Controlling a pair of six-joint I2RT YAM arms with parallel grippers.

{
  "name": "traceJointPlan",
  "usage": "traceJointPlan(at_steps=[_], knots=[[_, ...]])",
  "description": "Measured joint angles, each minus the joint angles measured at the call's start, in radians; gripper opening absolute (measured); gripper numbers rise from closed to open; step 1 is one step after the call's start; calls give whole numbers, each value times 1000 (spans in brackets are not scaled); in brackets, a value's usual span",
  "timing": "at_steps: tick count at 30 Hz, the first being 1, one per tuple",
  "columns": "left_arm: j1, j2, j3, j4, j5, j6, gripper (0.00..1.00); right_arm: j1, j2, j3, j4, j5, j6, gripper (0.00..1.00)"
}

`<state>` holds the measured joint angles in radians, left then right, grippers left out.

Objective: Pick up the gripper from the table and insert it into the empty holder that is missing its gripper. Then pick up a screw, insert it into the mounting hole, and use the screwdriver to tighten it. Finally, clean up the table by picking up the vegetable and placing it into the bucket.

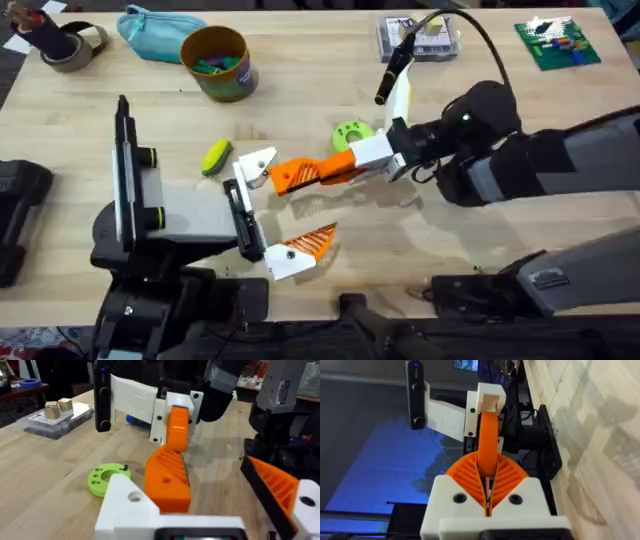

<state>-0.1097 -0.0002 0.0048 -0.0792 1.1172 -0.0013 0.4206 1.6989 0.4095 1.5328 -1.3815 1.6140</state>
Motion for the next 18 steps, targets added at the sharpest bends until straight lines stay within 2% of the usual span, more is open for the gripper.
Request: traceJointPlan(at_steps=[18], knots=[[0, 0, 0, 0, -3, 0, 986, 0, 0, 0, 1, 0, -28, 23]])
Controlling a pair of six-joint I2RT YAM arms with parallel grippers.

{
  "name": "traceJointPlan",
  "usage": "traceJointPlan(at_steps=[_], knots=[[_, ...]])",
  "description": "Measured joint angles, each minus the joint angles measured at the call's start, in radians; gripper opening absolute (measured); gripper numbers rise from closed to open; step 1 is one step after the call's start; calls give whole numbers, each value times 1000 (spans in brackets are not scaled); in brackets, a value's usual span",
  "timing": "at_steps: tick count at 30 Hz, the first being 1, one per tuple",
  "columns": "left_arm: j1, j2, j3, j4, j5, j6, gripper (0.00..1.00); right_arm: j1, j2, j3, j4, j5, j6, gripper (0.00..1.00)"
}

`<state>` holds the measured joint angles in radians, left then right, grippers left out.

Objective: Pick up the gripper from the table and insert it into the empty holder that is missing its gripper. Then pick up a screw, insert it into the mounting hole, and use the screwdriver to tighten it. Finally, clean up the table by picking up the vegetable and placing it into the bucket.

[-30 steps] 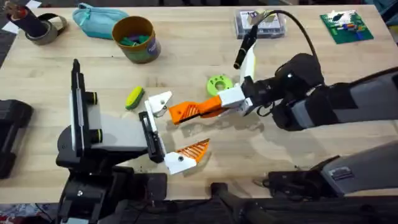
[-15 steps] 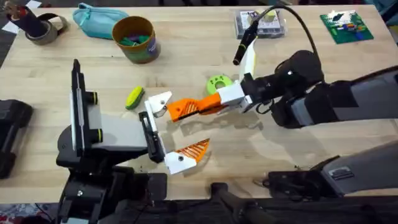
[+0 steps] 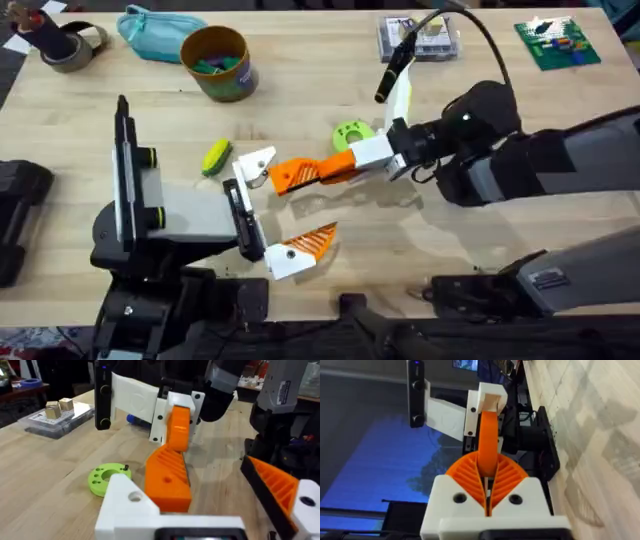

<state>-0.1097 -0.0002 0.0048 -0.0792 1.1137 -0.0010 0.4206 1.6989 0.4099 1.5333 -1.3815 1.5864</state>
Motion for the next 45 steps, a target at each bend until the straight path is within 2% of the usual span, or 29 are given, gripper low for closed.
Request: traceJointPlan(at_steps=[11, 23, 45], knots=[[0, 0, 0, 0, 0, 0, 986, 0, 0, 0, 0, 0, -14, 23], [0, 0, 0, 0, 0, 0, 986, 0, 0, 8, 0, 0, 67, 23], [0, 0, 0, 0, -11, 0, 986, 21, 0, 35, -1, 0, 86, 23]])
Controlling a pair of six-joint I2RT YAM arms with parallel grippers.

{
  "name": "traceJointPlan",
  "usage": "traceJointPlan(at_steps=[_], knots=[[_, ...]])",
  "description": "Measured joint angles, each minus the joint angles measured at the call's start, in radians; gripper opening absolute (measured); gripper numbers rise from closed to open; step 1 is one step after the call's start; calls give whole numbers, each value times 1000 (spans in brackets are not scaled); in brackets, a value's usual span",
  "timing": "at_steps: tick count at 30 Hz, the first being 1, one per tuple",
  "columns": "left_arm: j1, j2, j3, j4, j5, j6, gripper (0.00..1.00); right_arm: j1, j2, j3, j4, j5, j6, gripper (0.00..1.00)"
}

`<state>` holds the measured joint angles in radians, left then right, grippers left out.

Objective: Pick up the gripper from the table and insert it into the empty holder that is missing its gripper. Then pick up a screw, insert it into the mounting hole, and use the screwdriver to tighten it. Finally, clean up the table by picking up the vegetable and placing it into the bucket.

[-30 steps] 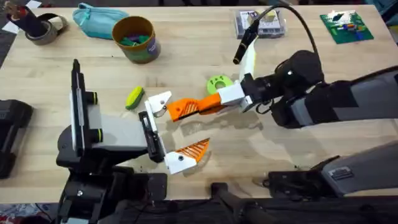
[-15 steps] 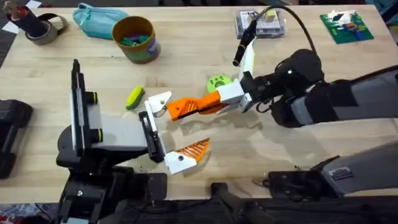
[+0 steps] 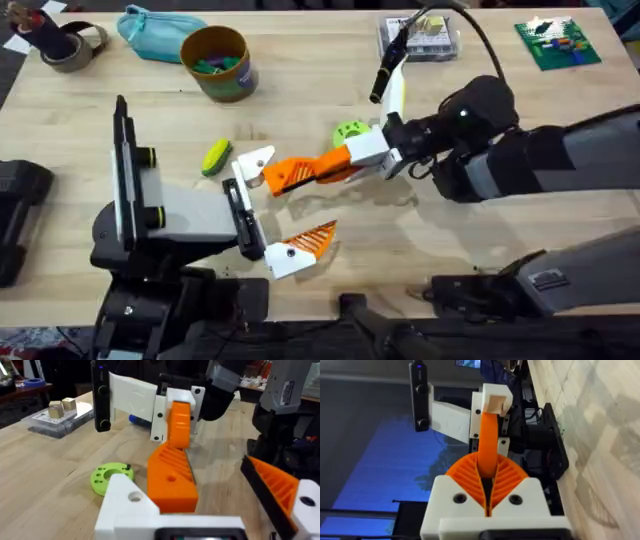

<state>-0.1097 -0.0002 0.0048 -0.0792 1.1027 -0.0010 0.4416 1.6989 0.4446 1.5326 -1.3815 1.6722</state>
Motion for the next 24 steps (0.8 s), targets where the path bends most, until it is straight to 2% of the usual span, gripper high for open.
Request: traceJointPlan(at_steps=[24], knots=[[0, 0, 0, -1, 1, 0, 987, 1, 0, 1, -61, 6, -5, 23]])
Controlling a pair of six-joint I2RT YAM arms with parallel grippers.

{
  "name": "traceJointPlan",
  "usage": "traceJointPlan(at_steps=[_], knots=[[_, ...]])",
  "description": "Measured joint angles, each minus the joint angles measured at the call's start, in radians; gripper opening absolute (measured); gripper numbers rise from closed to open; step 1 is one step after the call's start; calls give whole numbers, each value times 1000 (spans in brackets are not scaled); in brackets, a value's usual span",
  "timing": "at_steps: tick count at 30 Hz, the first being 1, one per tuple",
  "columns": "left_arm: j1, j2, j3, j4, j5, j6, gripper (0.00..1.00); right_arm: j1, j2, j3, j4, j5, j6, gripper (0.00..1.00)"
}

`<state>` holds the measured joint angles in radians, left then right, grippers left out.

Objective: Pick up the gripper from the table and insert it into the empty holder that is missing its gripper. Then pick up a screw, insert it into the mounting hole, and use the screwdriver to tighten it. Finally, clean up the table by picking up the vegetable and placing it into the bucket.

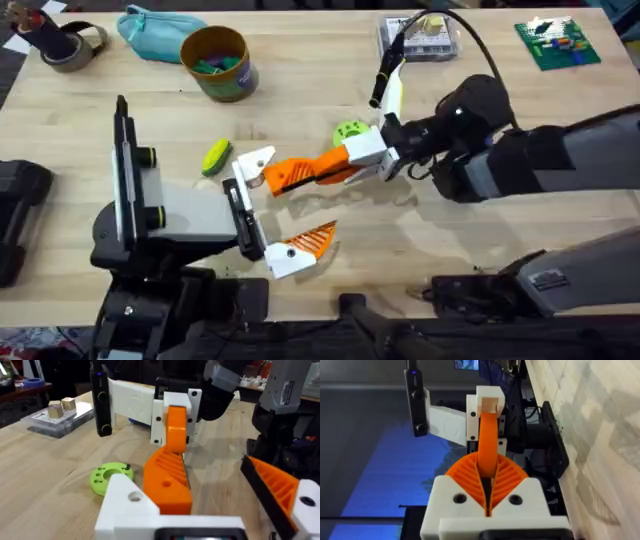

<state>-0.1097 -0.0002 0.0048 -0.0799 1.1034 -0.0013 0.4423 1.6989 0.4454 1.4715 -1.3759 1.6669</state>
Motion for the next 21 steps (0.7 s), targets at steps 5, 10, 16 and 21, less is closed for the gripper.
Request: traceJointPlan(at_steps=[5, 10, 16, 21], knots=[[0, 0, 0, 0, 0, 0, 986, 0, 0, 0, -2, 15, -14, 23], [0, 0, 0, 0, 0, 0, 987, 2, 0, 1, -4, 38, -27, 23], [0, 0, 0, -11, -4, -5, 987, 39, -6, 4, -91, 82, -86, 23], [0, 0, 0, -16, -4, -8, 986, 65, -15, 11, -149, 114, -151, 23]])
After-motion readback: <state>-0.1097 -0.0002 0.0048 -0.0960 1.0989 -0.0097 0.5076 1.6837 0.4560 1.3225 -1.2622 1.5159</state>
